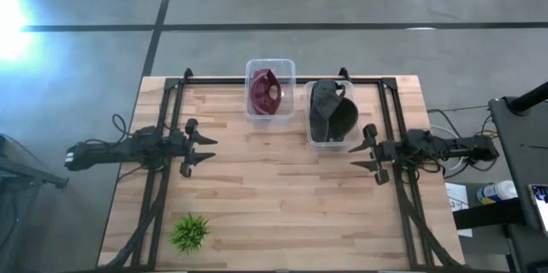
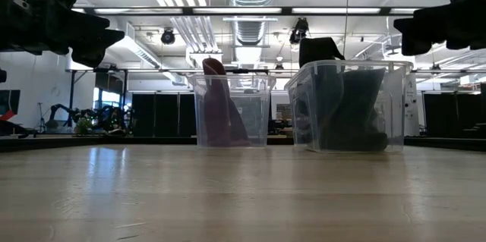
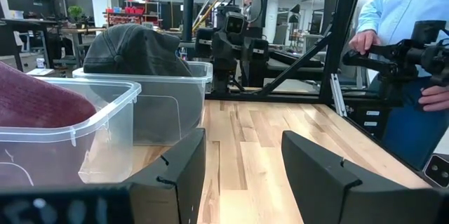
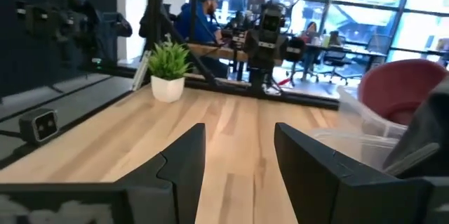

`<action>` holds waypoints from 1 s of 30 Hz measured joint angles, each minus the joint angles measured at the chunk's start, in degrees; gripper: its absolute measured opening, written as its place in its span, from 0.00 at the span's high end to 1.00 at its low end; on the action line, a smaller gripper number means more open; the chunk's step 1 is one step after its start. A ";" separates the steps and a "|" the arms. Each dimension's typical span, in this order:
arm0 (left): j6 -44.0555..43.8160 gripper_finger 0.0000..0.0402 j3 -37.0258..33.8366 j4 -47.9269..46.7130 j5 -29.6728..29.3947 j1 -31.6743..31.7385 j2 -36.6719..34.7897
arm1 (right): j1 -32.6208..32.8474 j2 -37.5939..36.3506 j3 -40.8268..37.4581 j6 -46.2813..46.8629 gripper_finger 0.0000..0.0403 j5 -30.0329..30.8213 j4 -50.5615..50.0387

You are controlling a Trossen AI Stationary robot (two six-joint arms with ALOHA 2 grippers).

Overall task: Pick & Place hat
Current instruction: Return to Home Position

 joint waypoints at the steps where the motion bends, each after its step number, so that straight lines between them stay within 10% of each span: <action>1: 0.00 0.55 0.00 0.00 0.02 0.00 0.00 | -0.48 0.00 0.01 0.39 0.59 -0.01 -0.01; 30: 0.01 0.55 0.00 0.00 0.01 0.00 -0.01 | -3.40 2.49 -0.02 7.42 0.59 -0.04 -0.05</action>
